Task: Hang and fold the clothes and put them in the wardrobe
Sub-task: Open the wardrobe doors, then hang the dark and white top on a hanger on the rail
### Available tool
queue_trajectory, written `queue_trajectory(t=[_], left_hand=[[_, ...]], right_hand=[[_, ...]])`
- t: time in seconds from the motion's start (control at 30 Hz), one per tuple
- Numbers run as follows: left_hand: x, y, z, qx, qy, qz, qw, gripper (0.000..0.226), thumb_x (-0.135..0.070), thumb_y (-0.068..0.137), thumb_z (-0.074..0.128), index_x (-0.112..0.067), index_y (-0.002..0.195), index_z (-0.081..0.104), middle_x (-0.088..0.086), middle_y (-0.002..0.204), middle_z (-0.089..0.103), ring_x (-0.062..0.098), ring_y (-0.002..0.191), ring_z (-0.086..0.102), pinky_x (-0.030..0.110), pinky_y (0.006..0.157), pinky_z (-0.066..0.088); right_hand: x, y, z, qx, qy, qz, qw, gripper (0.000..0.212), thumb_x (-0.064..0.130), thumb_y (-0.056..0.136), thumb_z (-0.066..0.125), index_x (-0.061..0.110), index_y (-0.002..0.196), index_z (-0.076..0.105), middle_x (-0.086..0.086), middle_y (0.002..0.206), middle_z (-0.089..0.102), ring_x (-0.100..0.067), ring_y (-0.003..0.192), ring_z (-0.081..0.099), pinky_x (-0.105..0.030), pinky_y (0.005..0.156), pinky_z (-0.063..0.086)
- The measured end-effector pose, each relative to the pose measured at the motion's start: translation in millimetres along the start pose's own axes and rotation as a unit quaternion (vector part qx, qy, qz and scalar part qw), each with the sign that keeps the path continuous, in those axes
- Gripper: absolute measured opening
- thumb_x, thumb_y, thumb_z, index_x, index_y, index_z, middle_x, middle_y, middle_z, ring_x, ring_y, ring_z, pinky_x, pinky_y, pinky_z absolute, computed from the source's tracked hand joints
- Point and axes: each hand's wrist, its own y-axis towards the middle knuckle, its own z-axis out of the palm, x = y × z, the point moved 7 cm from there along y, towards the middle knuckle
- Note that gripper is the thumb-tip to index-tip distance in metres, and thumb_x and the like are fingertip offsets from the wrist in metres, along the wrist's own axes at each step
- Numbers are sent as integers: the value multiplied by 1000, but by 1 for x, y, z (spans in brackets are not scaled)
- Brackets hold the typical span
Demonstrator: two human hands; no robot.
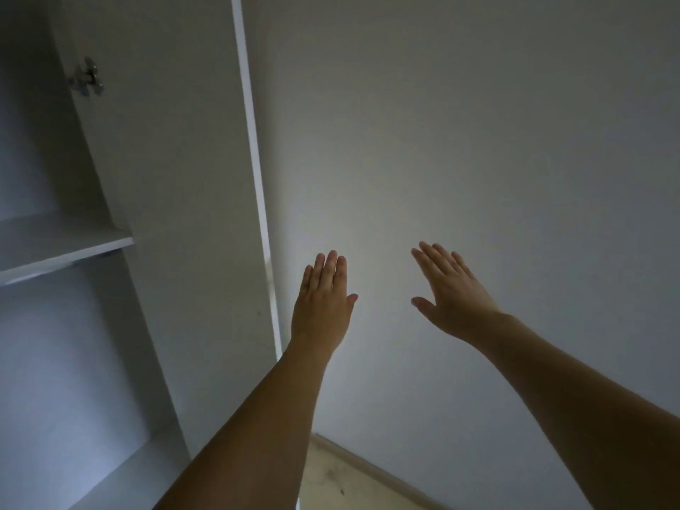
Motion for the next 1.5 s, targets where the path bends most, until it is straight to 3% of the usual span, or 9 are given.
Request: queue_trajectory(t=[0.37,0.7,1.03,1.17,1.5], left_hand=[[-243,-48,-50,10,-95,119,988,64,-42,105,27,-8,156,7,10,164,7,25,152,1,37,123,1],[-478,-125,-98,46,-152,188,969,63,-40,106,26,-7,155,7,8,164,7,22,151,1,36,123,-2],[-625,-146,-102,96,-208,215,950,61,-37,106,28,-6,155,9,9,164,9,23,151,2,36,123,1],[-696,-175,-113,102,-193,239,946,61,-37,106,27,-7,155,7,9,164,8,23,151,2,37,123,1],[-895,-288,-155,138,-226,218,939,61,-38,106,30,-9,156,9,8,164,8,23,151,3,35,122,-1]], right_hand=[[-163,-213,-89,-20,-9,139,990,75,40,98,48,16,155,5,-2,163,0,-17,149,-4,-33,121,-4],[-304,-418,-146,3,7,216,976,74,41,98,48,17,155,7,-2,163,1,-18,149,-3,-29,116,-7],[-399,-525,-186,5,5,287,958,73,39,97,52,19,154,12,-1,163,6,-20,149,5,-29,115,0],[-442,-587,-208,-15,21,314,949,71,38,97,52,19,154,14,-1,162,9,-21,149,6,-33,118,5],[-562,-783,-253,28,32,333,942,71,39,96,54,21,153,16,-1,161,13,-22,148,12,-33,116,8]])
